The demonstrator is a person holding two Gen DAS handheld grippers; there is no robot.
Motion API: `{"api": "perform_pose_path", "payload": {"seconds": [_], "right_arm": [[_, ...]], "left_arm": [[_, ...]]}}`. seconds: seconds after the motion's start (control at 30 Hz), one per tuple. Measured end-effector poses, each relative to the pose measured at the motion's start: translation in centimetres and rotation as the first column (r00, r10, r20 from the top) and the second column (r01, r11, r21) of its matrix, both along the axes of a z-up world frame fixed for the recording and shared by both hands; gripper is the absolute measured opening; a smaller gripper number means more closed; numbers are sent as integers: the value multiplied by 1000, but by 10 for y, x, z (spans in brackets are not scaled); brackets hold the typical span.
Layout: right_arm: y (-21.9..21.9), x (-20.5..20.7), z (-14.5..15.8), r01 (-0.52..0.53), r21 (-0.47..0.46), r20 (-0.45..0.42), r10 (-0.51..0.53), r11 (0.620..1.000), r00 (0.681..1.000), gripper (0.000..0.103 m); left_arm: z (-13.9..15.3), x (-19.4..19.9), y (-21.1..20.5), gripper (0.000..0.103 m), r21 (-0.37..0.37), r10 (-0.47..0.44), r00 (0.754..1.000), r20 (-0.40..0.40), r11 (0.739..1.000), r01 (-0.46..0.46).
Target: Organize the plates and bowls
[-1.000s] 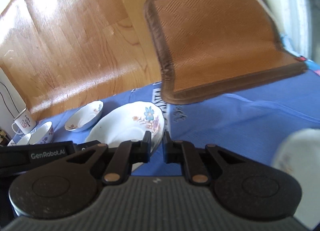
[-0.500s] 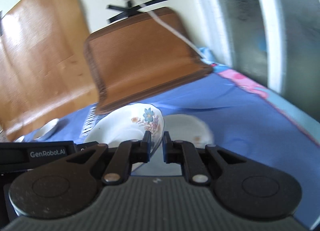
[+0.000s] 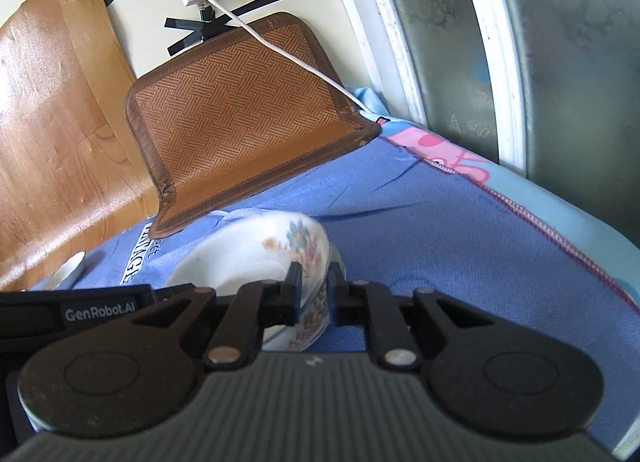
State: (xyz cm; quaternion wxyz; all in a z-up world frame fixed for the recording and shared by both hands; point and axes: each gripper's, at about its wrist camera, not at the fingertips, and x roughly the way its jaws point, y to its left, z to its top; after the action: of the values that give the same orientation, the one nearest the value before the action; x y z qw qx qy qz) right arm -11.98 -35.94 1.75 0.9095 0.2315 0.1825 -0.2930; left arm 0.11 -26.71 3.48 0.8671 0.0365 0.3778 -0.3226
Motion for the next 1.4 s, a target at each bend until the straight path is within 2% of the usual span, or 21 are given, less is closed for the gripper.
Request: {"api": "perform_pose_path", "payload": {"seconds": [0.07, 0.1, 0.13, 0.3, 0.43, 0.8, 1.03, 1.4], "right_arm": [[4, -1, 1, 13, -30, -1, -13, 999, 1000, 22], [5, -1, 2, 26, -54, -6, -27, 998, 1000, 32], [7, -2, 3, 39, -81, -3, -39, 996, 999, 37], [14, -7, 13, 53, -128, 20, -51, 990, 999, 37], [27, 1, 17, 19, -146, 20, -17, 989, 1000, 37], [78, 37, 20, -132, -170, -9, 132, 977, 991, 37], [114, 67, 17, -237, -173, -46, 233, 956, 971, 37], [156, 130, 19, -380, -154, -67, 375, 912, 925, 37]], "left_arm": [[0, -1, 2, 17, 8, 4, 1000, 18, 1000, -4], [0, -2, 4, 18, 13, 6, 999, 32, 1000, -7], [2, -4, 5, 21, 13, 3, 999, 48, 1000, -4], [9, -11, 15, 21, 40, 4, 991, 133, 999, -9], [13, -12, 33, 21, 60, 33, 982, 185, 997, -45], [11, 9, 103, 21, 76, 163, 964, 212, 980, -183], [7, 26, 157, 23, 72, 267, 938, 221, 955, -289], [1, 66, 221, 23, 83, 408, 880, 241, 895, -438]]}}
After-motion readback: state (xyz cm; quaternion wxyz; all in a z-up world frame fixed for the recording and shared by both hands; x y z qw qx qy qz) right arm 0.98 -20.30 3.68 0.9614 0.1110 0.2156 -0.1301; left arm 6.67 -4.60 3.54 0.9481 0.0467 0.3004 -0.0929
